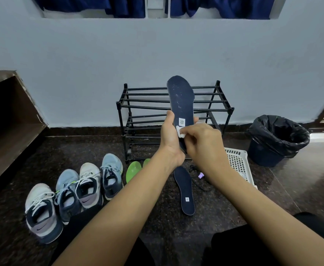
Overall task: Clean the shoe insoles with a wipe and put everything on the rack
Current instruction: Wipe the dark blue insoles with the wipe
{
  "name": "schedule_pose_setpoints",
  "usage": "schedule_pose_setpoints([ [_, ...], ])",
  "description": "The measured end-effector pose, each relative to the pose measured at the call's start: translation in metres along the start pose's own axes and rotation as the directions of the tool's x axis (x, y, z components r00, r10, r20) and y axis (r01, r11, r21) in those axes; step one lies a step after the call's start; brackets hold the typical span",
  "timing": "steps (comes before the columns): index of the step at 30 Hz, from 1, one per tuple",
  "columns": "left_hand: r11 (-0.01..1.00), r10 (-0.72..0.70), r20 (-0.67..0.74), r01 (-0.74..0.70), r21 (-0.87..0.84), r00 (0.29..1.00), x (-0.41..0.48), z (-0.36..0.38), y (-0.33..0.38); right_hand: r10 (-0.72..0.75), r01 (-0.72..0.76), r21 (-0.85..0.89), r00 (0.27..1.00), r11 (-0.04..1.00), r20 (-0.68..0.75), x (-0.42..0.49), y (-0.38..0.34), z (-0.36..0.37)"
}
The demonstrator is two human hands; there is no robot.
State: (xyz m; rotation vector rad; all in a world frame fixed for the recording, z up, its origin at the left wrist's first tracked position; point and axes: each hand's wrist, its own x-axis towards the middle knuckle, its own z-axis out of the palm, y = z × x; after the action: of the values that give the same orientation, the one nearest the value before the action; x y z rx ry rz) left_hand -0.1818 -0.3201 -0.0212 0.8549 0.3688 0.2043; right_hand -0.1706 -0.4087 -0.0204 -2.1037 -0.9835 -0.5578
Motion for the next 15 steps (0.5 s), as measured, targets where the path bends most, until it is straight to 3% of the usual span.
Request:
schedule_pose_setpoints([
  [7, 0.996, 0.038, 0.048, -0.034, -0.084, 0.998, 0.005, -0.004, 0.013, 0.114, -0.121, 0.129, 0.992, 0.984, 0.059, -0.009, -0.009, -0.007],
  [15, 0.998, 0.043, 0.03, -0.042, -0.039, 0.999, 0.0, 0.0, 0.006, -0.081, 0.081, 0.009, 0.996, 0.997, 0.026, -0.008, -0.002, -0.002],
])
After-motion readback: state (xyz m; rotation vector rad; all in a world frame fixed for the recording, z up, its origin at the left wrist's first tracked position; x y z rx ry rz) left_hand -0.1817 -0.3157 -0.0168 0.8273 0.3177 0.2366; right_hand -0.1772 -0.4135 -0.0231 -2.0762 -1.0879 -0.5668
